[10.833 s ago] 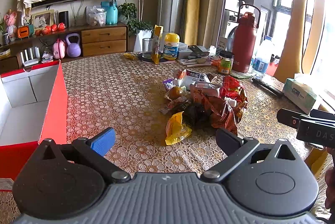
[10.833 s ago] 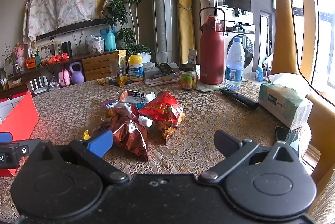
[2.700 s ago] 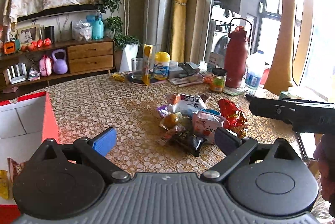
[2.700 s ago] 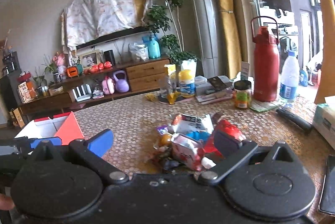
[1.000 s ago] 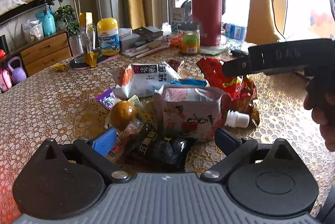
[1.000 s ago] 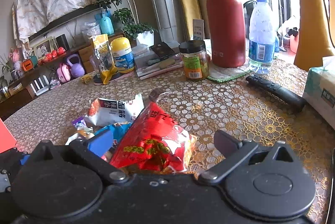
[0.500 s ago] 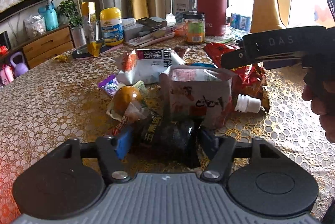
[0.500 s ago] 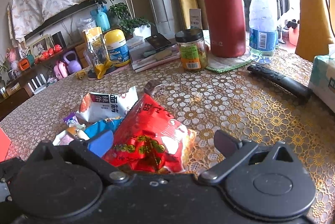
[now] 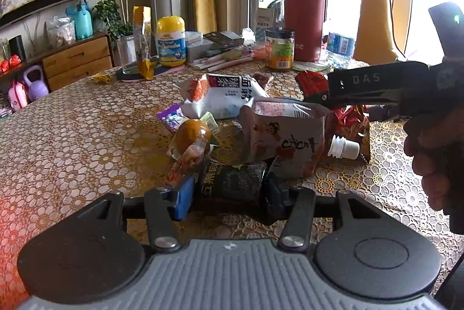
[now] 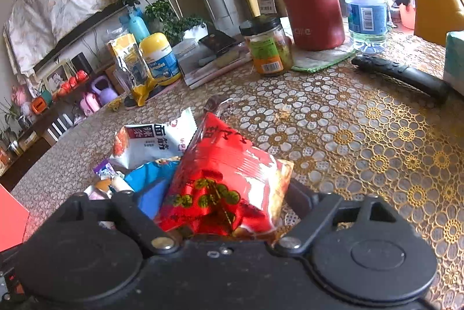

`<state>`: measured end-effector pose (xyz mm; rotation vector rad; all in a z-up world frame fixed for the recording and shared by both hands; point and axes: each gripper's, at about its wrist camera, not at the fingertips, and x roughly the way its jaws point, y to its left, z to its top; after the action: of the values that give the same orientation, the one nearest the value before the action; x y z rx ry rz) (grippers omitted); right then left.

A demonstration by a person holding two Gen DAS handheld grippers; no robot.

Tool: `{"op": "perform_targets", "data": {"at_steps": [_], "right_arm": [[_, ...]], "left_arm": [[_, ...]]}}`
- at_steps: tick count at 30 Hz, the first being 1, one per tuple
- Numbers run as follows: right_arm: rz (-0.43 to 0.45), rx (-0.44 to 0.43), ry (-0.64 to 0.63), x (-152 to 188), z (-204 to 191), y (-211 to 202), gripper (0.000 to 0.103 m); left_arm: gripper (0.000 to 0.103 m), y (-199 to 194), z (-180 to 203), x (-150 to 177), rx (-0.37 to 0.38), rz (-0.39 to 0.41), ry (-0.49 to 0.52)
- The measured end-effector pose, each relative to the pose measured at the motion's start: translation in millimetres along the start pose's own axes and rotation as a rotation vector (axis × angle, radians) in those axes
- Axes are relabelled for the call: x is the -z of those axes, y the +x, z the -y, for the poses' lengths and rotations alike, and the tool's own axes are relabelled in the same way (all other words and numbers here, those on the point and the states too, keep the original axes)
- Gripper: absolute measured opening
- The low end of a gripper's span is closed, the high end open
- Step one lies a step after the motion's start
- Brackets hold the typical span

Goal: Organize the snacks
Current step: 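Grasp the black packet with the left gripper while the right grasps the red chip bag, then carry both packets over the box and open both grippers to release them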

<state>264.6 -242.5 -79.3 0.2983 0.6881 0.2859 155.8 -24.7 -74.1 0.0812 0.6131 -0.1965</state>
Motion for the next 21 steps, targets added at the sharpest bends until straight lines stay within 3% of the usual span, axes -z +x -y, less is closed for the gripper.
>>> {"op": "perform_targets", "data": {"at_steps": [4, 21], "right_arm": [[0.020, -0.016, 0.035, 2, 2, -9, 0.078], [0.102, -0.058, -0.019, 11, -29, -87, 0.077]], "left_arm": [[0.051, -15, -5, 0, -0.016, 0.022, -0.023], [0.051, -116, -31, -1, -0.091, 0.132, -0.103]]}}
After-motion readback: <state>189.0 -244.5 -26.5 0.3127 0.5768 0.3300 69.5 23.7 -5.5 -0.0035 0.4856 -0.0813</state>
